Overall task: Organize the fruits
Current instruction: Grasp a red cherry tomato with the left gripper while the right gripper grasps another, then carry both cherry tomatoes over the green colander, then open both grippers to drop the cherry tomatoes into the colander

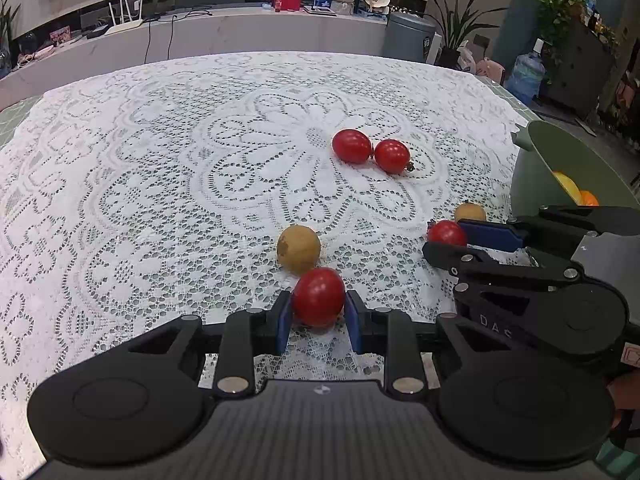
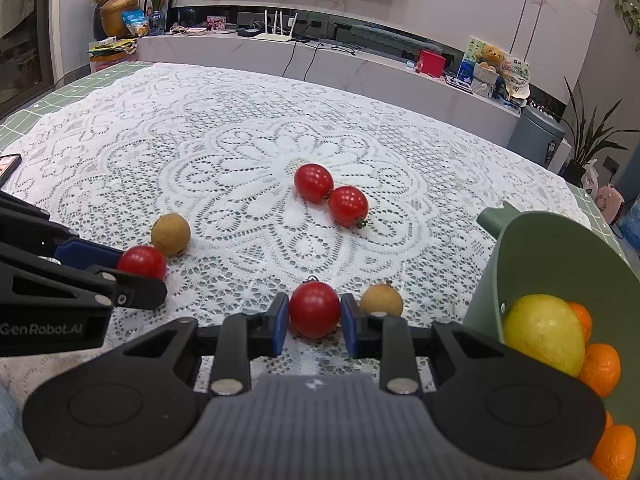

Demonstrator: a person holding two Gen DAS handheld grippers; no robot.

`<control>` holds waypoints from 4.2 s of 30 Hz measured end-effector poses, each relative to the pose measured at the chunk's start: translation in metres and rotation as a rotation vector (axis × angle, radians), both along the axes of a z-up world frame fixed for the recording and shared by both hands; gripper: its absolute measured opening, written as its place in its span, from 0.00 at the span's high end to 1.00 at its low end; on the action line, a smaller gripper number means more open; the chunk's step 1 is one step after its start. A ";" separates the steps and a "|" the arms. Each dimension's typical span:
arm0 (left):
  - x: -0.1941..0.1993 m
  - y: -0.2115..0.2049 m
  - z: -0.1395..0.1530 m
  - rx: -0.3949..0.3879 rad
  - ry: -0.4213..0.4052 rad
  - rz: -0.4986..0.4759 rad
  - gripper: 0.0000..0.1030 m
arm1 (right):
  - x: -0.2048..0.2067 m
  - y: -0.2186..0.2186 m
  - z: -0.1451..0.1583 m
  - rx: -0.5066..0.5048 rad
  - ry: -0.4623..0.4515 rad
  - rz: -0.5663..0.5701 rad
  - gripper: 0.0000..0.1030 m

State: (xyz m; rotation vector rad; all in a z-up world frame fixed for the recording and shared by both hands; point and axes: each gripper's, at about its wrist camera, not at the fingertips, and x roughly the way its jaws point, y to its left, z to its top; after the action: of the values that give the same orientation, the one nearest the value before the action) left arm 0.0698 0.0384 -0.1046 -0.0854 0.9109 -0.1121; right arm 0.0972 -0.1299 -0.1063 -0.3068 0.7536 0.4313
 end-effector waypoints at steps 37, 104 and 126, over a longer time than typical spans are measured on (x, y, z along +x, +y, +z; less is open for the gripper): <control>-0.021 -0.034 0.075 -0.083 -0.127 -0.058 0.70 | -0.051 -0.065 0.086 0.159 -0.138 -0.017 0.77; 0.087 -0.177 0.047 -0.123 0.042 -0.341 0.70 | 0.049 -0.189 0.062 -0.081 0.015 -0.162 0.77; 0.094 -0.177 0.048 -0.030 0.035 -0.292 0.55 | 0.054 -0.188 0.057 -0.113 0.021 -0.162 0.75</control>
State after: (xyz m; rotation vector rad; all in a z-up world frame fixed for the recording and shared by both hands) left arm 0.1634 -0.1388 -0.0564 0.0187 0.9524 -0.3965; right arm 0.1512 -0.3179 -0.0493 -0.3446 0.8187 0.2399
